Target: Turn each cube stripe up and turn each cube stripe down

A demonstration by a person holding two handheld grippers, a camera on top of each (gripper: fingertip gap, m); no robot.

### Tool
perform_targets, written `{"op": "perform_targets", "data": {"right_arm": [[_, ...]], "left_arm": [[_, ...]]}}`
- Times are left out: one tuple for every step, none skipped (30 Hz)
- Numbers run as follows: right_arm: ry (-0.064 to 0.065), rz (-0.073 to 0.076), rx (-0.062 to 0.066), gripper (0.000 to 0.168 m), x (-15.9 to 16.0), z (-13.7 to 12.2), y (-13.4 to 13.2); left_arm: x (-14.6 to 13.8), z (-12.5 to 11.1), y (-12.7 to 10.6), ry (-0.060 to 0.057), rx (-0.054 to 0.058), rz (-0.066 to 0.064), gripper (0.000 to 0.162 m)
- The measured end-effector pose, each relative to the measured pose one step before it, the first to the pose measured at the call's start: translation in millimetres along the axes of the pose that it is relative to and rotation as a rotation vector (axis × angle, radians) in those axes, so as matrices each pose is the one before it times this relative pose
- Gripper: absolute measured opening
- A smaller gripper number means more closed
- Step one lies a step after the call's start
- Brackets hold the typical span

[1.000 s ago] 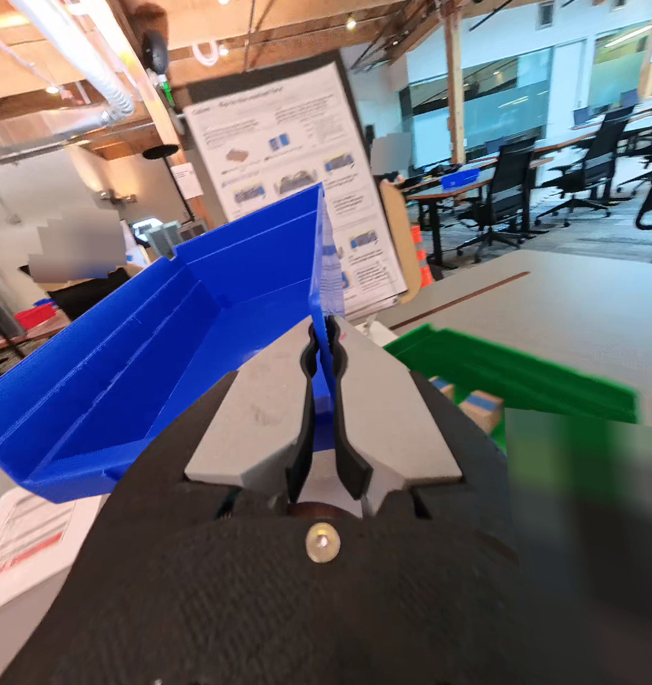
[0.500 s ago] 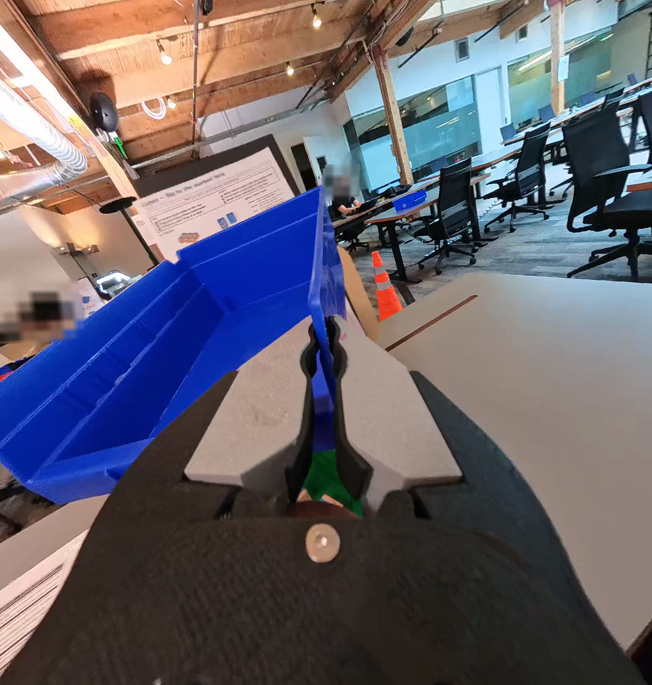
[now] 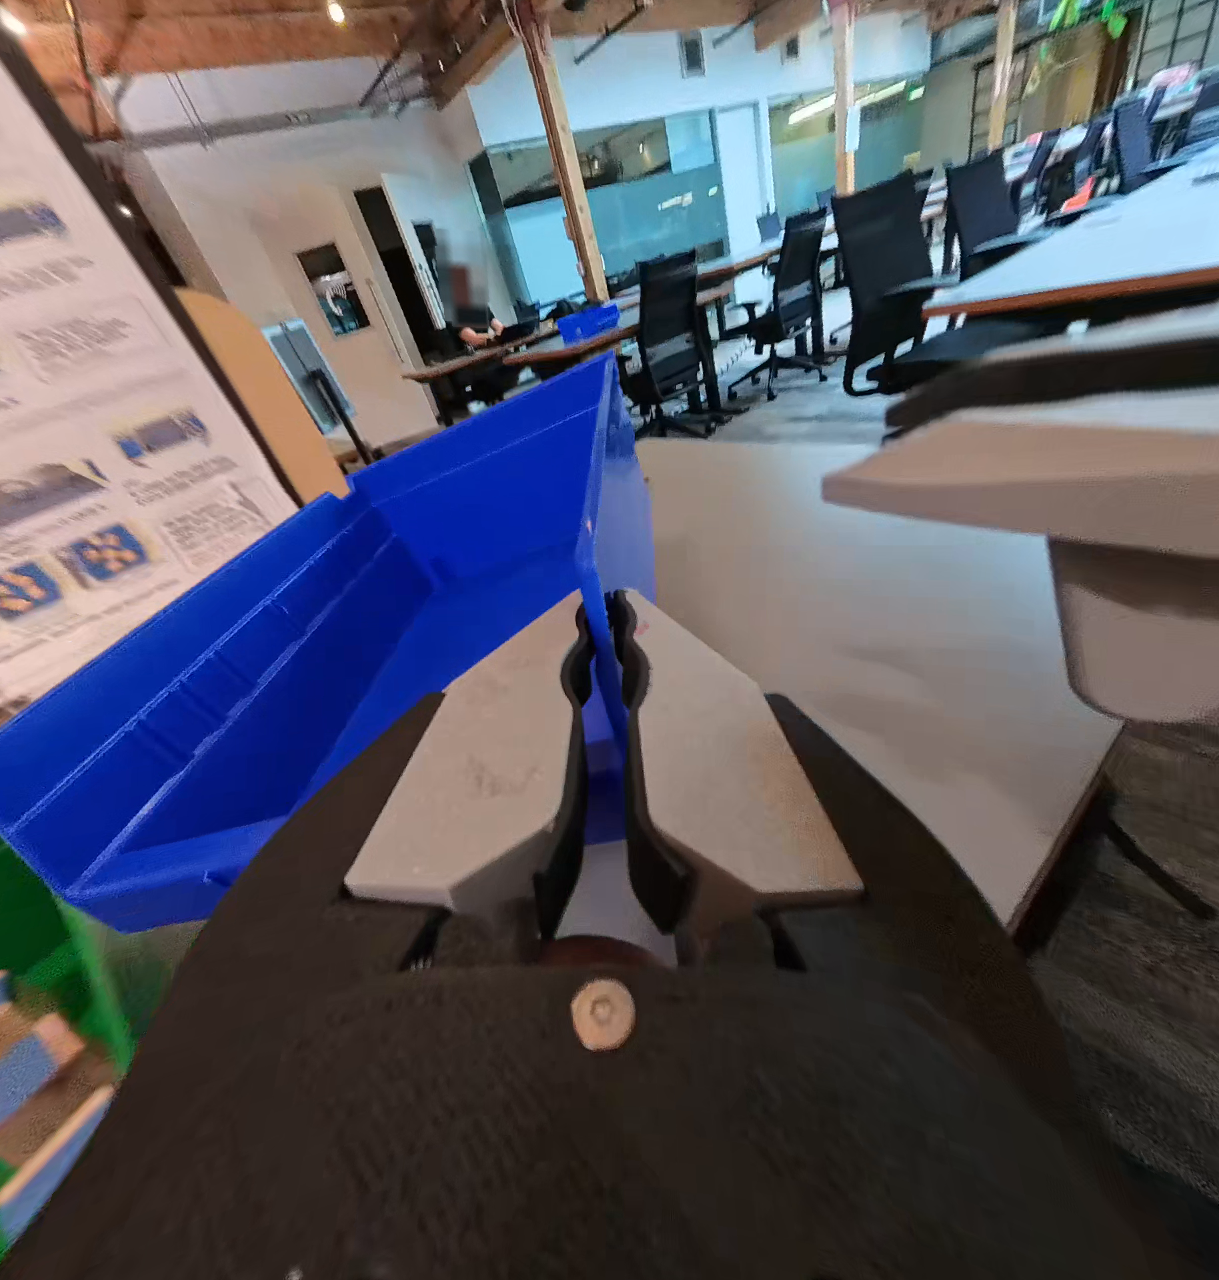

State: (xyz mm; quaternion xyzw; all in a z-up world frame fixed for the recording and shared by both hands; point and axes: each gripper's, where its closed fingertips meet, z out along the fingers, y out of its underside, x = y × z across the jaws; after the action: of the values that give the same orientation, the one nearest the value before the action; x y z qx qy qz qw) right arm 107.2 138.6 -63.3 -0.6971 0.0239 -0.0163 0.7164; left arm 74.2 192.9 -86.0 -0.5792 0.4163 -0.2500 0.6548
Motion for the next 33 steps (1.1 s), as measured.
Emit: {"op": "perform_targets", "data": {"right_arm": [[0.0295, -0.0229, -0.0365, 0.041, 8.95, 1.3, 6.96], [0.0161, -0.0123, -0.0294, 0.041, 6.56, 1.89, 6.77], [-0.0086, 0.003, -0.0264, 0.041, 2.55, 2.03, 6.41], [-0.0207, 0.0111, -0.0234, 0.041, 0.13, 2.33, 5.65], [-0.0048, 0.0135, -0.0141, 0.04, 2.03, 2.28, 4.1], [0.0073, 0.0062, -0.0025, 0.039, 3.25, 2.25, 2.5], [0.0098, -0.0017, -0.0057, 0.037, 2.98, 2.74, 2.76], [0.0098, -0.0046, -0.0166, 0.037, 2.44, 3.31, 4.01], [0.006, -0.0047, -0.0139, 0.037, 1.42, 3.02, 3.83], [0.0026, -0.0036, -0.0076, 0.037, 0.62, 2.6, 3.13], [0.0015, -0.0057, -0.0087, 0.038, 0.14, 2.18, 3.21], [0.0001, -0.0037, -0.0133, 0.038, -0.32, 1.92, 3.61], [-0.0099, -0.0016, -0.0131, 0.038, -2.21, 1.32, 3.04], [-0.0203, -0.0041, -0.0126, 0.039, -4.6, 0.74, 2.44], [-0.0314, -0.0117, -0.0161, 0.039, -7.5, 0.78, 2.41], [-0.0267, -0.0141, -0.0192, 0.039, -8.24, 1.47, 2.86], [-0.0182, -0.0128, -0.0197, 0.039, -8.41, 2.54, 3.36], [-0.0252, -0.0125, -0.02, 0.039, -10.86, 3.88, 3.98], [-0.0318, -0.0105, -0.0232, 0.039, -12.9, 5.83, 5.17], [-0.0319, -0.0096, -0.0312, 0.04, -13.18, 7.94, 7.13], [-0.0251, -0.0093, -0.0417, 0.04, -11.45, 9.48, 9.31], [0.0013, -0.009, -0.047, 0.04, -5.73, 9.77, 10.01], [0.04, -0.008, -0.0496, 0.037, 2.72, 8.94, 10.03], [0.0633, -0.0042, -0.0494, 0.035, 9.52, 8.05, 9.3], [0.0654, 0.0022, -0.0465, 0.035, 13.11, 6.59, 8.42], [0.0451, 0.0065, -0.031, 0.029, 13.22, 4.57, 6.6], [0.0085, 0.0184, -0.0049, 0.006, 10.12, 2.03, 3.63], [-0.0151, 0.0228, 0.0054, 0.0, 8.23, 0.1, 2.36], [0.0067, 0.0303, 0.0066, 0.0, 11.97, -0.84, 1.58], [0.0465, 0.0049, -0.0056, 0.0, 18.15, -0.16, 2.46], [0.0762, -0.0102, -0.0097, 0.0, 23.47, 1.35, 2.41], [0.0834, -0.0017, -0.0077, 0.0, 25.46, 3.72, 2.38], [0.0545, 0.018, -0.0148, 0.007, 20.91, 5.91, 3.83]], "left_arm": [[10.85, 11.39, 12.63, 0.0004, -0.0226, 0.0079, 0.001], [9.89, 11.12, 12.74, 0.0007, -0.0233, 0.0081, 0.001], [9.05, 10.61, 12.58, 0.0014, -0.0255, 0.0075, 0.001], [7.84, 9.87, 11.99, 0.0016, -0.025, 0.0014, 0.001], [6.2, 9.51, 11.48, 0.002, -0.0231, -0.0096, 0.002], [7.0, 9.21, 9.53, 0.0132, -0.0119, -0.0137, 0.001], [4.41, 8.48, 7.78, -0.0044, -0.0073, 0.0017, 0.001], [5.4, 8.04, 8.99, 0.0036, -0.0299, 0.0078, 0.001], [5.86, 6.34, 8.5, 0.0132, -0.0509, 0.0143, 0.002], [3.8, 1.77, 3.31, 0.0118, -0.0339, 0.0158, 0.003], [1.16, -4.88, -2.58, 0.0133, 0.0047, 0.009, 0.004], [-0.91, -10.46, -5.07, 0.0214, 0.0258, -0.0028, 0.01], [-2.94, -13.95, -3.99, 0.0225, 0.02, -0.0188, 0.016], [-3.69, -15.99, -0.69, 0.0291, 0.0032, -0.0262, 0.023], [-4.11, -17.49, 2.02, 0.036, -0.0085, -0.0247, 0.033], [-6.14, -18.94, 3.13, 0.0302, -0.0061, -0.0238, 0.044], [-10.0, -20.74, 3.0, 0.0125, 0.0054, -0.022, 0.047], [-12.99, -21.44, 2.42, -0.0003, 0.0155, -0.0159, 0.046], [-15.99, -20.64, 3.17, -0.014, 0.017, -0.0074, 0.045], [-19.33, -18.32, 5.13, -0.033, 0.0087, -0.0009, 0.044], [-22.06, -15.14, 8.7, -0.0455, -0.0081, 0.0077, 0.042], [-24.01, -11.53, 12.68, -0.0545, -0.0264, 0.0142, 0.041], [-24.87, -8.24, 15.58, -0.0582, -0.0376, 0.0086, 0.04], [-23.25, -5.57, 16.22, -0.0496, -0.0403, -0.0059, 0.039], [-21.33, -4.06, 14.82, -0.0424, -0.0352, -0.0138, 0.037], [-20.34, -3.43, 13.11, -0.0431, -0.027, -0.0123, 0.032], [-20.26, -3.21, 11.15, -0.0495, -0.0172, -0.0108, 0.027], [-20.08, -2.92, 9.34, -0.0534, -0.0098, -0.0072, 0.025], [-19.66, -2.43, 7.49, -0.0535, -0.0037, 0.0011, 0.019], [-19.09, -1.94, 4.9, -0.05, 0.0061, 0.014, 0.0], [-18.36, -1.13, 1.4, -0.0466, 0.0209, 0.0087, 0.0], [-19.76, 0.97, 3.16, -0.0542, -0.0016, -0.0068, 0.0], [-18.04, 3.14, 5.27, -0.0414, -0.0253, -0.0133, 0.0]]}}
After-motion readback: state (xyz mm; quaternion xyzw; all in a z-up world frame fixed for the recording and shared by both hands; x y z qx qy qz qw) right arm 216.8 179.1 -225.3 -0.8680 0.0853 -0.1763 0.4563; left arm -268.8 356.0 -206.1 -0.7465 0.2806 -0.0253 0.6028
